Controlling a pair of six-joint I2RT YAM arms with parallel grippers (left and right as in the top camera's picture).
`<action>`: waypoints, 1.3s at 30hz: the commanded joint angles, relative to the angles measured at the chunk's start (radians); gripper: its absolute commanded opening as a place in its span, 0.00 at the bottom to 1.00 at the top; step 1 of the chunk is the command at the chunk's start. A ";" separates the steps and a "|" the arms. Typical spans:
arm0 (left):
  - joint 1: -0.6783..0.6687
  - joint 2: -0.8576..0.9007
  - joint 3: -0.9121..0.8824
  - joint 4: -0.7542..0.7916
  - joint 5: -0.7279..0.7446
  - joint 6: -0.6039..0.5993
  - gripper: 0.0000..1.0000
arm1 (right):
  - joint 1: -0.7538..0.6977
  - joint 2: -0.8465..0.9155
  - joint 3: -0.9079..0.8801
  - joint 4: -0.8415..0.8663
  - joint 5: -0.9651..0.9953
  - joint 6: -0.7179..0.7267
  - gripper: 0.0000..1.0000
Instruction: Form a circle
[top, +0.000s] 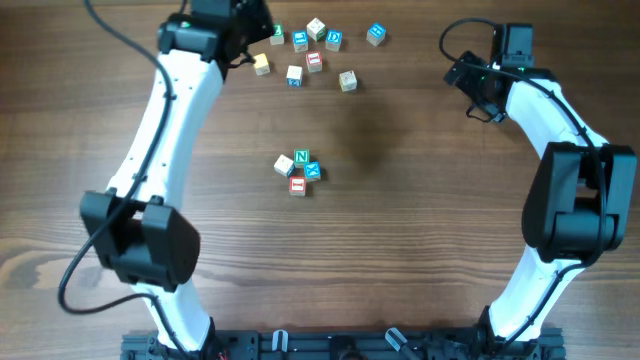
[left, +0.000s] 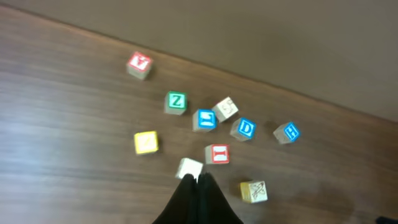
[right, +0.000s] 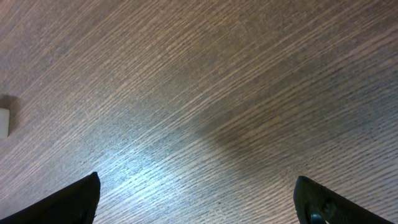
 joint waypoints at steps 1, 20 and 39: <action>-0.023 0.137 0.002 0.058 -0.013 0.006 0.04 | 0.002 0.017 -0.004 0.001 0.010 -0.013 0.99; -0.032 0.225 0.004 0.062 -0.005 0.080 0.53 | 0.002 0.017 -0.004 0.001 0.010 -0.013 1.00; -0.074 0.005 -0.426 -0.507 0.140 0.014 0.04 | 0.002 0.017 -0.004 0.001 0.010 -0.013 1.00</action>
